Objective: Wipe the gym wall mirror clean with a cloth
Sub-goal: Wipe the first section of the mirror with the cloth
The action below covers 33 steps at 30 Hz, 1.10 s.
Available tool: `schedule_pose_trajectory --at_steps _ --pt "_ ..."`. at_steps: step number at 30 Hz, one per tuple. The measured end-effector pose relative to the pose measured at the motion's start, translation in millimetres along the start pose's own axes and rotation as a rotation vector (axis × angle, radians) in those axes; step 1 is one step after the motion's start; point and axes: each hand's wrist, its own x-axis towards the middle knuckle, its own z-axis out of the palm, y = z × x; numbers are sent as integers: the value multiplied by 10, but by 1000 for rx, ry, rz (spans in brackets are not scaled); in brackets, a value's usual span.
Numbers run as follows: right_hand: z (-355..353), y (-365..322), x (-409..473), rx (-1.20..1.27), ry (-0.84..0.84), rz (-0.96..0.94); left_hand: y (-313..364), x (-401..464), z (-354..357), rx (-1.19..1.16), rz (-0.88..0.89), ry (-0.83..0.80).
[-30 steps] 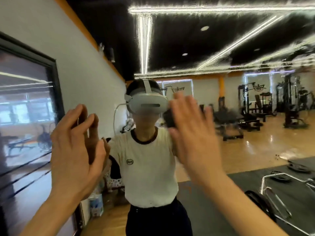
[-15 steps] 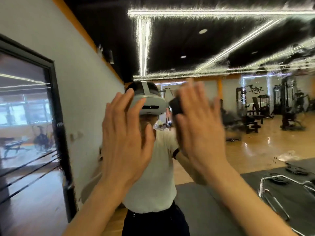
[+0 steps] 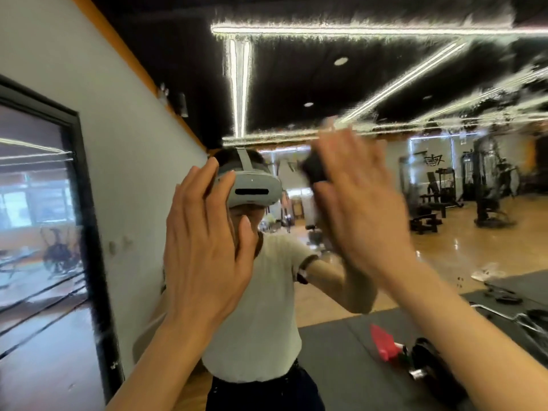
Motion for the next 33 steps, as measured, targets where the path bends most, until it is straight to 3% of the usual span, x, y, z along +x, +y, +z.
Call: schedule_pose_trajectory --at_steps 3,5,7,9,12,14,17,19,21,23,25,26,28,31,33 --pt "-156 501 -43 -23 78 430 8 2 0 7 11 8" --pt "-106 330 5 -26 119 498 14 0 7 17 16 6" --pt "20 -101 114 11 115 360 19 5 8 24 21 9" --pt "157 -506 196 19 64 78 19 9 10 32 32 14" --pt "147 -432 257 -45 -15 -146 8 12 3 29 33 12" --pt "28 -54 220 -8 -42 -4 1 9 4 30 29 7" --pt "-146 482 126 -6 54 366 0 5 3 36 21 5" --pt "-123 357 170 -33 101 465 5 1 5 37 18 -3" --pt "-8 -73 295 16 90 359 8 -4 4 38 6 -11" --pt "157 -525 379 35 44 73 7 -2 12 44 3 -13" --pt "231 -664 419 6 5 -141 -2 -7 12 50 8 -15" --pt "214 -574 437 -4 2 -161 -7 -7 6 52 9 -16" --pt "101 -217 418 26 4 -26 -5 -6 -6 59 5 -19" --pt "-132 416 332 14 60 371 14 -3 -6 57 -9 -23" --pt "-144 445 341 -12 101 499 21 -1 2 52 -16 -27"
